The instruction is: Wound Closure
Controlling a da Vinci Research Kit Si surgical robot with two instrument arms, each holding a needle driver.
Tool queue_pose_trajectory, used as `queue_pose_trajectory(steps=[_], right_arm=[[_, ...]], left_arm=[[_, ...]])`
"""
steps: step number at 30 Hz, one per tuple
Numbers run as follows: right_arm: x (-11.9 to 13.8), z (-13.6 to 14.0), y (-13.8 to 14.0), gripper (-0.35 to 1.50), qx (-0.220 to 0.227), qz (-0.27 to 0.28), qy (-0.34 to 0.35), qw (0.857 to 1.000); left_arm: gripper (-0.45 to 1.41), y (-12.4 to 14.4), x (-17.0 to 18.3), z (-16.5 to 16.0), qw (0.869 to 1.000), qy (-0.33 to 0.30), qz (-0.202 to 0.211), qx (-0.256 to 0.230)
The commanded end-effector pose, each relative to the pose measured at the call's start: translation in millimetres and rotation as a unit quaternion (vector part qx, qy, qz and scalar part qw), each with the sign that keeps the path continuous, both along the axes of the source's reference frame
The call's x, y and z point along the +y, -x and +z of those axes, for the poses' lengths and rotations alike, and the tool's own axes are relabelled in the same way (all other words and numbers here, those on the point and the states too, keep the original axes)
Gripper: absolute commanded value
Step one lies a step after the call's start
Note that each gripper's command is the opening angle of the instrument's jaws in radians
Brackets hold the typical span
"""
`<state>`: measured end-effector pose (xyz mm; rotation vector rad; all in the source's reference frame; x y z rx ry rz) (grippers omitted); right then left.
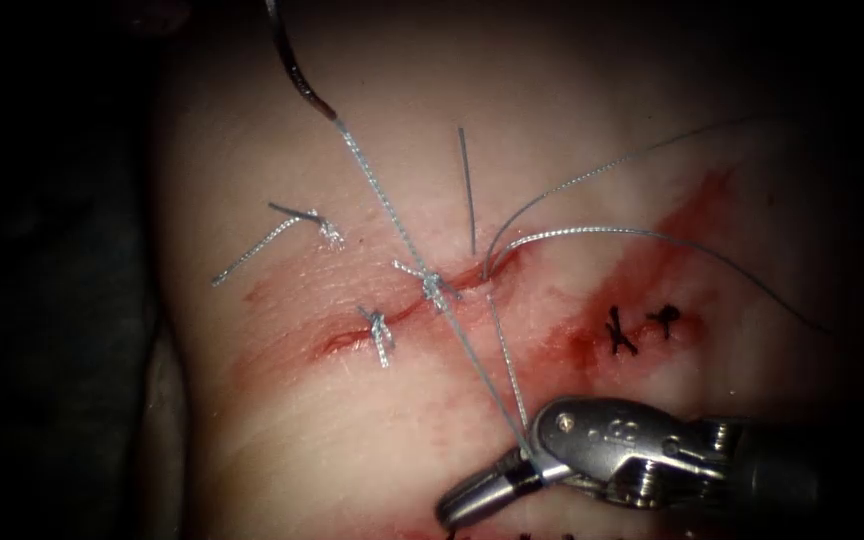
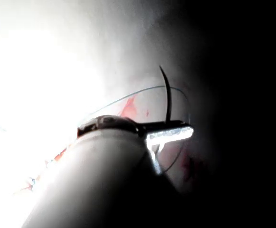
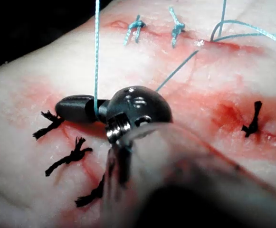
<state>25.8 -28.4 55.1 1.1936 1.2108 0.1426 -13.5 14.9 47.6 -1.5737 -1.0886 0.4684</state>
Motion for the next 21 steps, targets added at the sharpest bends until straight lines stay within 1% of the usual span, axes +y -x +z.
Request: queue_pose_trajectory(steps=[1, 2, 3, 4, 7, 8, 10, 11, 13, 14, 18, 19, 20, 21], right_arm=[[-0.8, -0.6, 0.8, -0.35, -0.019, -0.003, -0.010, 1.000], [-0.8, -0.6, 0.8, -0.35, -0.019, -0.003, -0.010, 1.000], [-1.0, -0.9, 1.5, -0.35, -0.032, -0.006, -0.018, 0.999], [-1.3, -1.3, 2.9, -0.35, -0.051, -0.011, -0.028, 0.998], [-1.6, -1.7, 5.1, -0.35, -0.078, -0.015, -0.046, 0.996], [-1.8, -1.7, 6.1, -0.35, -0.088, -0.020, -0.051, 0.995], [-1.9, -1.8, 7.5, -0.35, -0.108, -0.028, -0.051, 0.992], [-1.9, -1.8, 7.5, -0.35, -0.108, -0.028, -0.051, 0.992], [-2.0, -2.0, 9.0, -0.35, -0.136, -0.032, -0.052, 0.989], [-2.1, -2.1, 10.6, -0.35, -0.170, -0.040, -0.055, 0.983], [-2.2, -2.4, 14.2, -0.35, -0.228, -0.041, -0.060, 0.971], [-2.1, -2.5, 16.0, -0.35, -0.257, -0.045, -0.063, 0.963], [-2.1, -2.5, 16.0, -0.35, -0.257, -0.045, -0.063, 0.963], [-2.1, -2.5, 18.3, -0.35, -0.294, -0.051, -0.067, 0.952]], left_arm=[[-0.45, -0.4, 0.4, 0.6, 1.000, 0.005, -0.006, 0.007], [-0.45, -0.4, 0.4, 0.6, 1.000, 0.005, -0.006, 0.007], [-0.45, -1.0, 0.6, 0.6, 1.000, 0.003, -0.008, 0.009], [-0.45, -2.3, 1.0, 0.7, 1.000, 0.007, -0.017, 0.020], [-0.45, -4.4, 1.8, 0.9, 0.998, 0.019, -0.034, 0.042], [-0.45, -5.3, 2.1, 1.0, 0.997, 0.027, -0.044, 0.056], [-0.45, -6.7, 2.4, 1.1, 0.995, 0.033, -0.056, 0.076], [-0.45, -6.7, 2.4, 1.1, 0.995, 0.033, -0.056, 0.076], [-0.45, -8.4, 2.9, 1.1, 0.992, 0.037, -0.068, 0.102], [-0.45, -10.3, 3.3, 1.1, 0.987, 0.038, -0.087, 0.128], [-0.45, -13.2, 3.9, 1.1, 0.981, 0.037, -0.104, 0.158], [-0.45, -14.4, 4.2, 0.9, 0.979, 0.037, -0.111, 0.168], [-0.45, -14.4, 4.2, 0.9, 0.979, 0.037, -0.111, 0.168], [-0.45, -15.7, 4.5, 0.7, 0.977, 0.036, -0.116, 0.176]])
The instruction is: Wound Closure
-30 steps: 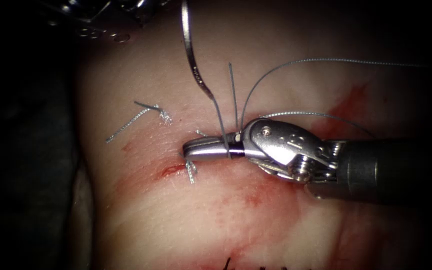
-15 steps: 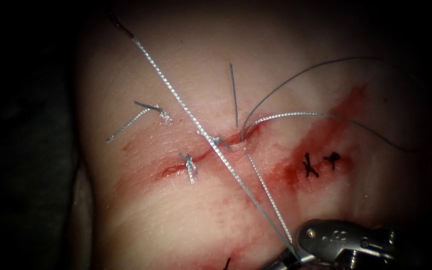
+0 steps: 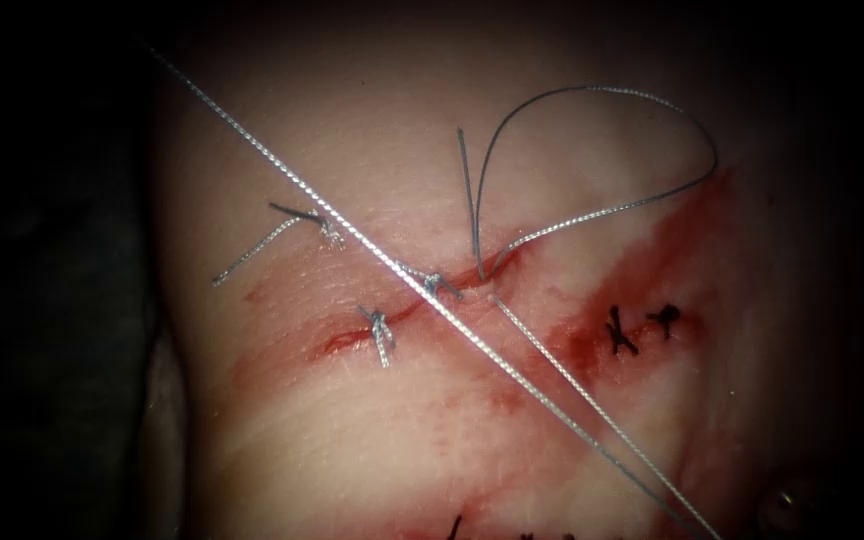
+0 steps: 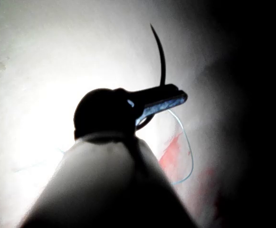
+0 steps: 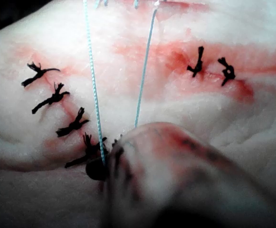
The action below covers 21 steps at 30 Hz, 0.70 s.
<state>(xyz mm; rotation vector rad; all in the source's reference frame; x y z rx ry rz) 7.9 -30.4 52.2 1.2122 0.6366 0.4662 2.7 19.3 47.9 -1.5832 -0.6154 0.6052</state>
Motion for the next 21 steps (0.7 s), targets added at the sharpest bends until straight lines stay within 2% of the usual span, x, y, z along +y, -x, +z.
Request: queue_pose_trajectory(steps=[1, 4, 7, 8, 15, 16, 17, 19, 21], right_arm=[[-0.2, 0.4, 1.4, -0.35, -0.025, -0.006, -0.002, 1.000], [-0.5, 0.4, 5.2, -0.35, -0.076, -0.012, -0.013, 0.997], [-0.4, 0.4, 5.9, -0.35, -0.081, -0.006, -0.017, 0.997], [-0.1, 0.2, 6.4, -0.35, -0.089, -0.006, -0.020, 0.996], [0.2, -0.2, 8.0, -0.35, -0.107, -0.007, -0.029, 0.994], [0.9, -0.7, 9.3, -0.35, -0.113, -0.003, -0.026, 0.993], [0.9, -0.7, 9.3, -0.35, -0.113, -0.003, -0.026, 0.993], [2.0, -0.9, 11.5, -0.35, -0.138, 0.005, -0.010, 0.990], [2.4, -0.9, 12.0, -0.35, -0.143, 0.013, -0.011, 0.990]], left_arm=[[-0.45, 0.0, 0.2, 0.4, 1.000, 0.000, -0.004, 0.005], [-0.45, -2.7, 0.8, -0.3, 1.000, 0.002, -0.015, 0.027], [-0.45, -3.8, 1.0, -0.7, 0.999, 0.003, -0.019, 0.036], [-0.45, -5.3, 1.3, -1.3, 0.998, 0.009, -0.027, 0.052], [-0.45, -9.7, 1.9, -3.0, 0.994, 0.025, -0.057, 0.092], [-0.45, -12.4, 2.3, -4.2, 0.992, 0.033, -0.068, 0.100], [-0.45, -12.4, 2.3, -4.2, 0.992, 0.033, -0.068, 0.100], [-0.45, -15.7, 2.5, -5.5, 0.991, 0.033, -0.086, 0.101], [-0.45, -16.6, 2.5, -5.9, 0.990, 0.034, -0.091, 0.100]])
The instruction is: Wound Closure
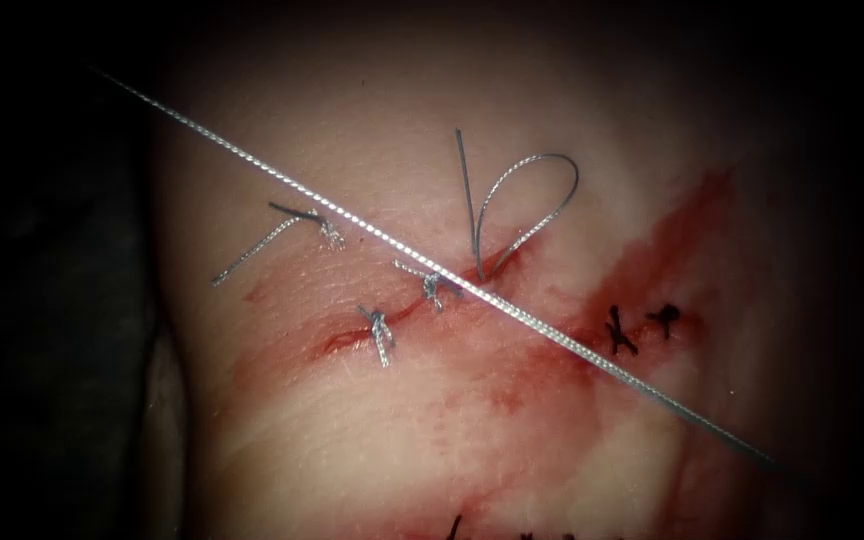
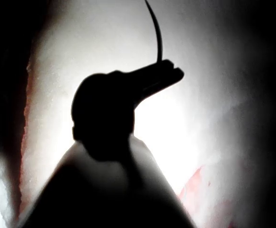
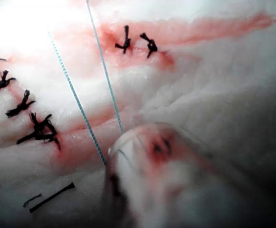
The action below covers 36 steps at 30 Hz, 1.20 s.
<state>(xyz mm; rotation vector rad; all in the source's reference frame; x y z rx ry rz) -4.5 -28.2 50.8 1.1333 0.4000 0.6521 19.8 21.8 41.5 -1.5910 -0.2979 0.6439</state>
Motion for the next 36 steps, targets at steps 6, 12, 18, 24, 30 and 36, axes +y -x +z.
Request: queue_pose_trajectory(steps=[6, 12, 18, 24, 30, 36], right_arm=[[1.7, -0.4, 1.8, -0.35, -0.015, 0.023, 0.001, 1.000], [7.7, -0.8, 1.4, -0.35, 0.005, 0.090, 0.124, 0.988], [13.7, -1.0, -7.2, -0.35, 0.012, 0.270, 0.217, 0.938], [14.4, -0.4, -13.4, -0.18, -0.036, 0.438, 0.185, 0.879], [13.3, 1.1, -18.6, -0.06, -0.052, 0.518, 0.072, 0.851], [10.1, 1.7, -22.2, -0.05, -0.070, 0.508, -0.006, 0.858]], left_arm=[[-0.45, -1.6, 0.0, 0.5, 1.000, 0.003, -0.015, 0.019], [-0.45, 0.8, -0.2, 0.8, 1.000, 0.009, -0.015, 0.000], [-0.45, 12.4, -1.7, 1.4, 0.996, -0.004, 0.077, -0.047], [-0.45, 27.0, -5.8, 4.4, 0.976, -0.027, 0.200, -0.084], [-0.45, 36.2, -9.9, 8.0, 0.951, -0.037, 0.291, -0.101], [-0.45, 38.1, -11.4, 9.2, 0.936, -0.049, 0.332, -0.110]])
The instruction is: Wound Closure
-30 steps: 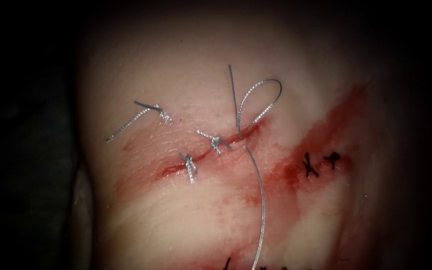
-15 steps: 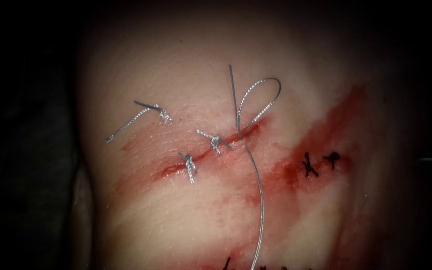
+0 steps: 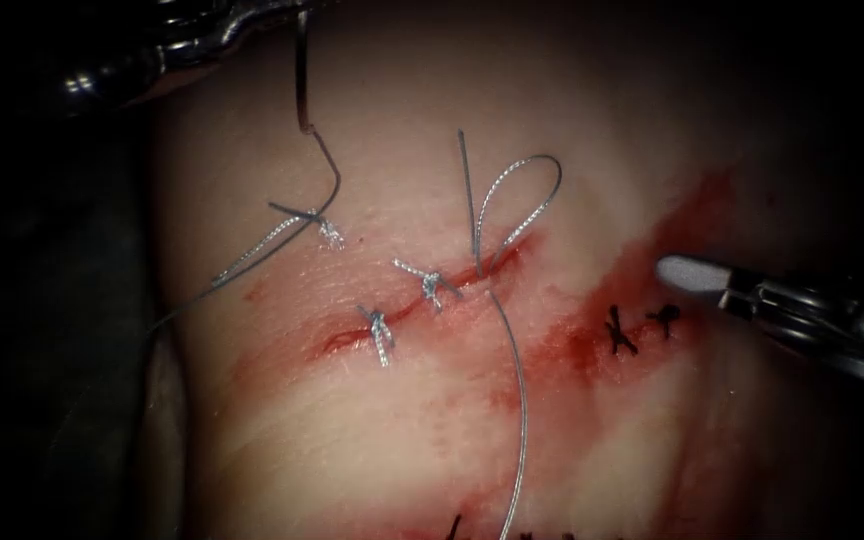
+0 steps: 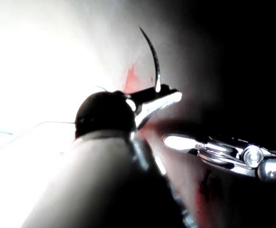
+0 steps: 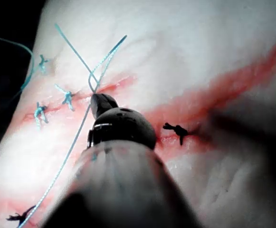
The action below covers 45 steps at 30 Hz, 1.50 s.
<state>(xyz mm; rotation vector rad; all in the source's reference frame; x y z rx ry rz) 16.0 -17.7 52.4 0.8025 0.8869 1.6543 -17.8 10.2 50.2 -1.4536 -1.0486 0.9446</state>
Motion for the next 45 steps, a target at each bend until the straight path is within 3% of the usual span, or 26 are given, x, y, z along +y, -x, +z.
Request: queue_pose_trajectory(steps=[1, 7, 8, 10, 13, 22, 28, 36, 39, 45], right_arm=[[-0.8, 0.2, -2.4, 0.05, 0.002, -0.009, -0.008, 1.000], [-2.9, 2.3, -6.9, 0.14, -0.010, -0.024, -0.010, 1.000], [-3.1, 2.6, -7.0, 0.14, -0.010, -0.026, -0.008, 1.000], [-3.1, 3.3, -7.2, 0.32, -0.009, -0.034, 0.000, 0.999], [-2.5, 3.9, -7.3, 0.20, -0.010, -0.042, 0.002, 0.999], [-2.5, 5.9, -7.9, 0.54, -0.022, -0.065, 0.014, 0.998], [-2.7, 6.3, -8.9, 0.52, -0.016, -0.075, 0.012, 0.997], [-2.7, 7.7, -10.4, 0.15, -0.021, -0.075, 0.014, 0.997], [-2.5, 8.0, -10.4, -0.35, -0.019, -0.083, 0.017, 0.996], [-2.7, 7.4, -8.5, -0.35, -0.032, -0.103, 0.006, 0.994]], left_arm=[[-0.45, 0.7, -0.1, 0.6, 1.000, -0.002, 0.007, -0.001], [-0.45, 1.1, -0.7, 0.6, 0.999, -0.010, 0.049, -0.006], [-0.45, 1.1, -0.7, 0.6, 0.999, -0.010, 0.049, -0.006], [-0.45, 1.1, -0.7, 0.6, 0.999, -0.011, 0.049, -0.006], [-0.45, 1.1, -0.7, 0.6, 0.999, -0.011, 0.052, -0.006], [-0.45, 1.2, -0.7, 0.6, 0.998, -0.010, 0.056, -0.009], [-0.45, 1.2, -0.7, 0.6, 0.998, -0.011, 0.058, -0.008], [-0.45, 1.3, -0.8, 0.5, 0.998, -0.011, 0.059, -0.009], [-0.45, 1.3, -0.8, 0.5, 0.998, -0.011, 0.059, -0.010], [-0.45, 1.7, -0.9, 0.1, 0.998, -0.013, 0.059, -0.010]])
